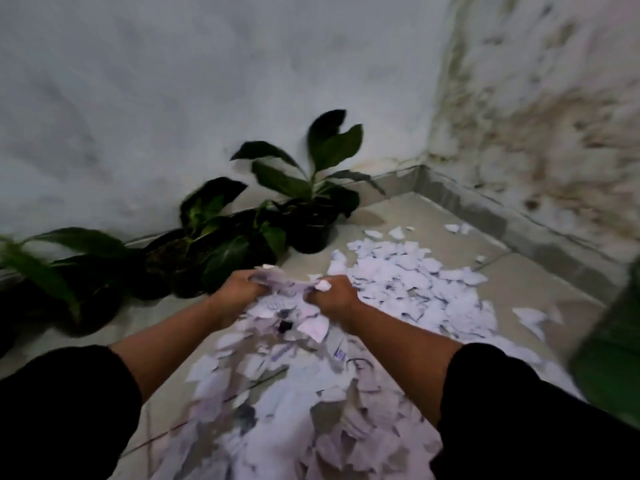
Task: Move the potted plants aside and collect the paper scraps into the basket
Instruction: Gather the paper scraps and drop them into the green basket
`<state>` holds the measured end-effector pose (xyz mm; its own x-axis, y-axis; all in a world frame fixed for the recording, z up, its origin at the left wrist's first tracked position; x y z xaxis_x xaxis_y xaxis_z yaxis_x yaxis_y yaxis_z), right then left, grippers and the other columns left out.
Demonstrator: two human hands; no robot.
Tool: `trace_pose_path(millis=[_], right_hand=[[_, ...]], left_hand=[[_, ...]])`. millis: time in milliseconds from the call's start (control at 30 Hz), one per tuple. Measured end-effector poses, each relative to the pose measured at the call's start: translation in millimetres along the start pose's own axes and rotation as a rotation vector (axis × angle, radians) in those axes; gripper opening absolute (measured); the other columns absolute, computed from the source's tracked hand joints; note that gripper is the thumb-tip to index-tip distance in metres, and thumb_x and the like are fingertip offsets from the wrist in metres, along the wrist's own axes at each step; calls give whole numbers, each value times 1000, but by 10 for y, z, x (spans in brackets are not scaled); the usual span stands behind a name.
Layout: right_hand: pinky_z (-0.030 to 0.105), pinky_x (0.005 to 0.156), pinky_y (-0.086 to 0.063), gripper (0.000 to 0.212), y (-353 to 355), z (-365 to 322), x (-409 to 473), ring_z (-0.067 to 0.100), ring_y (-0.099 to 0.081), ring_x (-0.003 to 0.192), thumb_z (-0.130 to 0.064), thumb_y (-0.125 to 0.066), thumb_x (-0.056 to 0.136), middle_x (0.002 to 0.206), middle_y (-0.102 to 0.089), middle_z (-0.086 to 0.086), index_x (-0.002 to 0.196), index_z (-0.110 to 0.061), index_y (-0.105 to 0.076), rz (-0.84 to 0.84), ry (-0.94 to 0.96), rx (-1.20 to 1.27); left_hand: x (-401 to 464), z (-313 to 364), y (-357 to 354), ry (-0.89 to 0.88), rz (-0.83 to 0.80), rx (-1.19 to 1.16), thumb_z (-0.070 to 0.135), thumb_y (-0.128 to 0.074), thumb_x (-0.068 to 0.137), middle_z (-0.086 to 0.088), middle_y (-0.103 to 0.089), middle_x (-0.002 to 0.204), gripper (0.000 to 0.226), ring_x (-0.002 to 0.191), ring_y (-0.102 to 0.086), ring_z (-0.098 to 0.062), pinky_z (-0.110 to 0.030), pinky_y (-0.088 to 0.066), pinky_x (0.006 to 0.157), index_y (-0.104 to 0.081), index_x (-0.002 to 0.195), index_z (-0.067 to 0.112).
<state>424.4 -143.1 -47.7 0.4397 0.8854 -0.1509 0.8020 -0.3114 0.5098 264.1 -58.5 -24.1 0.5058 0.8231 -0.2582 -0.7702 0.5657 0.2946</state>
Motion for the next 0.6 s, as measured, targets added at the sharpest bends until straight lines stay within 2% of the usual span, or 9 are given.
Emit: trace_pose_path(millis=[67, 133, 167, 267, 333, 400, 467, 533, 600], right_hand=[[22, 56, -40, 22, 422, 145, -19, 15, -53, 67, -11, -72, 78, 66, -55, 4, 62, -14, -58, 88, -95, 176], [19, 45, -36, 31, 853, 296, -116, 12, -47, 56, -4, -72, 76, 58, -51, 0, 55, -17, -54, 160, -175, 308], [18, 44, -35, 31, 1094, 364, -180, 11, -45, 55, -2, -71, 77, 59, -50, 0, 55, -16, -53, 197, -190, 343], [19, 48, -41, 5, 1835, 547, -361, 7, -50, 53, 2, -68, 79, 73, -56, 8, 78, -2, -67, 310, -146, 391], [17, 51, -48, 17, 2373, 687, -504, 7, -58, 54, 5, -66, 81, 84, -62, 11, 98, 7, -69, 377, -115, 423], [23, 62, -51, 18, 2906, 828, -656, 19, -63, 71, 3, -65, 82, 88, -66, 13, 100, 2, -69, 425, -114, 415], [24, 62, -54, 16, 3452, 976, -831, 23, -65, 73, 5, -61, 84, 82, -69, 13, 99, 2, -66, 433, -109, 471], [23, 57, -56, 19, 3931, 1148, -981, 20, -67, 66, 5, -58, 84, 76, -71, 11, 103, 4, -63, 421, -102, 599], [26, 61, -57, 33, 4281, 1384, -1153, 20, -69, 68, -4, -60, 80, 83, -72, 15, 112, 4, -60, 438, -124, 747]], left_hand=[[152, 267, -358, 9, -19, -25, -8, -58, 85, -17, -66, 97, 26, 74, -61, -23, -21, -51, 59, -65, 110, -3], [238, 556, -806, -13, -67, -73, -8, -57, 85, -20, -66, 106, 31, 82, -62, -29, -26, -52, 68, -62, 115, -6], [268, 701, -1045, -31, -85, -102, -9, -57, 85, -19, -67, 103, 30, 83, -63, -29, -26, -53, 70, -62, 115, -6], [261, 1147, -1751, -74, -167, -205, -11, -55, 85, -5, -69, 70, 28, 61, -64, -16, -17, -52, 55, -63, 108, 2], [194, 1454, -2239, -113, -231, -253, -10, -56, 85, -6, -69, 71, 27, 54, -64, -11, -15, -51, 50, -64, 106, 4], [76, 1740, -2677, -151, -285, -298, -10, -56, 85, -8, -68, 72, 28, 52, -63, -14, -15, -50, 43, -63, 108, 3], [-84, 2035, -3122, -162, -370, -361, -10, -56, 85, -8, -67, 64, 25, 43, -62, -14, -17, -45, 35, -62, 104, 5], [-229, 2324, -3505, -178, -446, -401, -7, -57, 86, -16, -66, 79, 22, 49, -64, -18, -17, -45, 36, -61, 104, 5], [-289, 2538, -3896, -185, -484, -427, -4, -58, 86, -19, -66, 97, 23, 72, -68, -31, -25, -53, 48, -60, 105, 9]])
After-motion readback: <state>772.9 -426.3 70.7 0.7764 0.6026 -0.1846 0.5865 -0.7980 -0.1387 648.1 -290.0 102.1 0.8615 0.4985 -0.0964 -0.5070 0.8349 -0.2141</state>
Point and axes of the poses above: each hand's wrist, its own x-axis towards the middle knuckle, its own y-axis out of the back of the hand, z = x × y, the point moved 3 cm from there along x, towards the middle knuckle
